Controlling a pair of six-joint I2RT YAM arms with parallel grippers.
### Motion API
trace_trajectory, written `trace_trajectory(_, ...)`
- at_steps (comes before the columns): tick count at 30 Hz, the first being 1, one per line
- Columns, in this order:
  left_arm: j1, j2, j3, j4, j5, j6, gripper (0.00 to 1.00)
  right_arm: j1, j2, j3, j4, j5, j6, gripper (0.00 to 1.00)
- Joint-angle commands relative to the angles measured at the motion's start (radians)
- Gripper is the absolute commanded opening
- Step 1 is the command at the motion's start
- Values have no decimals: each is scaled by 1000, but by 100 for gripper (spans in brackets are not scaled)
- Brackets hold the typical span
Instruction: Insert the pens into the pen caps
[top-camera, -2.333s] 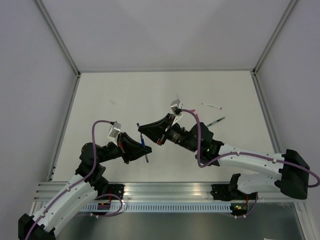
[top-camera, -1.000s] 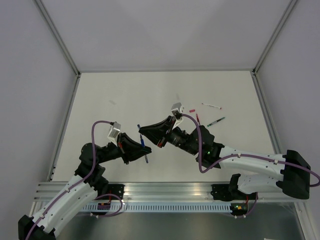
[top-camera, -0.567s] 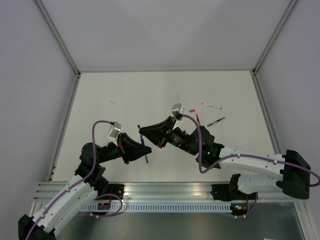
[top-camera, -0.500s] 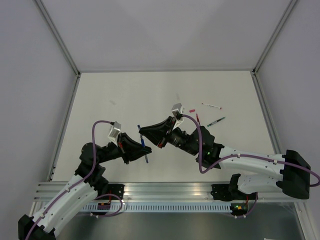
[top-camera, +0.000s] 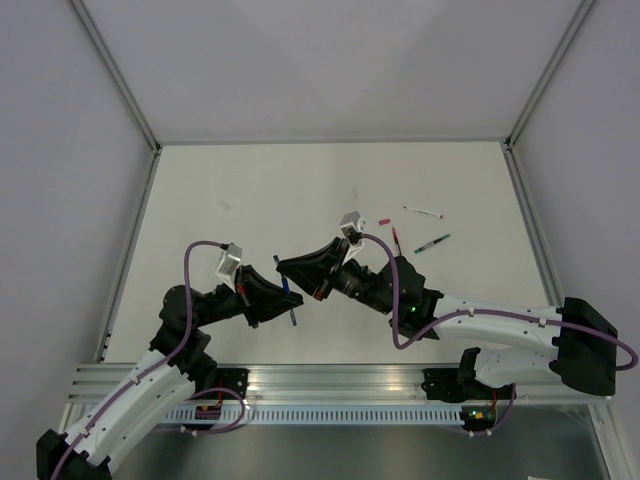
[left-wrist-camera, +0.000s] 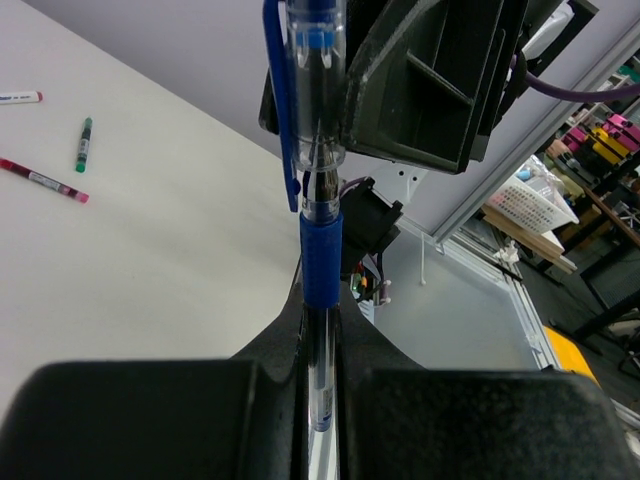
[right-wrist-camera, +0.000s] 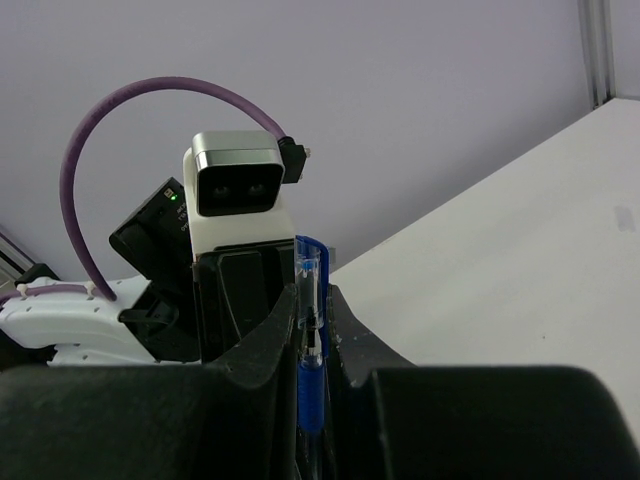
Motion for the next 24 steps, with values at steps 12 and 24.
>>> trace_trajectory(12,-1,-36,26,-41,-86,12,2,22,8,-76,139,-16,17,0)
trace_trajectory(24,-1,-57,40,-104,-121,53,2,41,3,-99,73,-106,-17,0)
